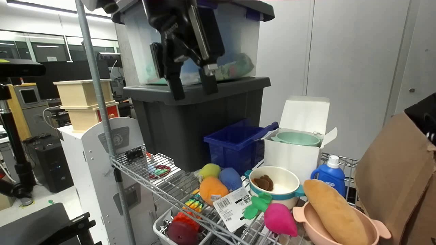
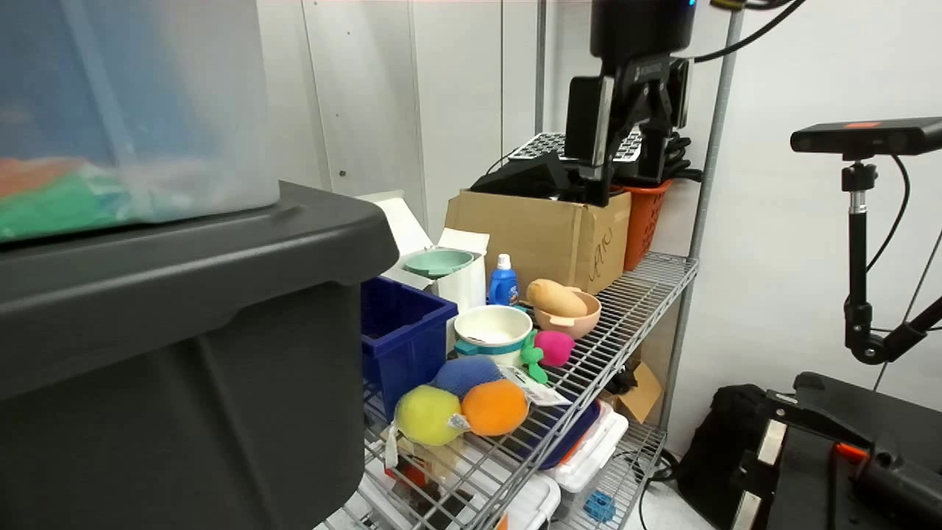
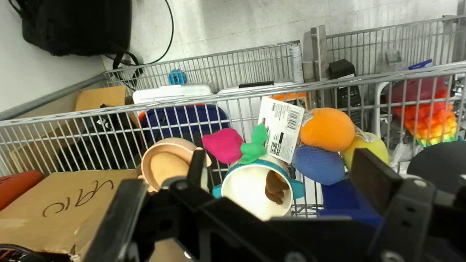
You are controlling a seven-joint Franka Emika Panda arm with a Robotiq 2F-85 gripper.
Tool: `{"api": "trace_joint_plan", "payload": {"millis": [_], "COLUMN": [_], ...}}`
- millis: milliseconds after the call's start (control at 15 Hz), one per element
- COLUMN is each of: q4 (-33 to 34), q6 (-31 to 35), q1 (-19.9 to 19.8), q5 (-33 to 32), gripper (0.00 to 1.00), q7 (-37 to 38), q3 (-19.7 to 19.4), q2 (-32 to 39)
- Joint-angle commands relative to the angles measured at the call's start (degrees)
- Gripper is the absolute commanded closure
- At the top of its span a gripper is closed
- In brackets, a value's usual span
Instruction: Put the brown doll in the blue storage box
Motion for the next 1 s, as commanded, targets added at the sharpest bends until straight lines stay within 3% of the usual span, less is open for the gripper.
{"api": "trace_joint_plan", "payload": {"millis": [0,467,933], "q4": [4.5,14.5,24.2], "q6": [3.8,6.3,5.5], "q1": [0.7,1.2,1.9], "q5": [-2.7,-7.0,-6.6], "gripper": [0.0,0.0,0.0], "q7": [-0.6,1.1,1.4], "q3": [-2.9,-9.3,-14.4], "q2": [7.5,19.6,30.4]}}
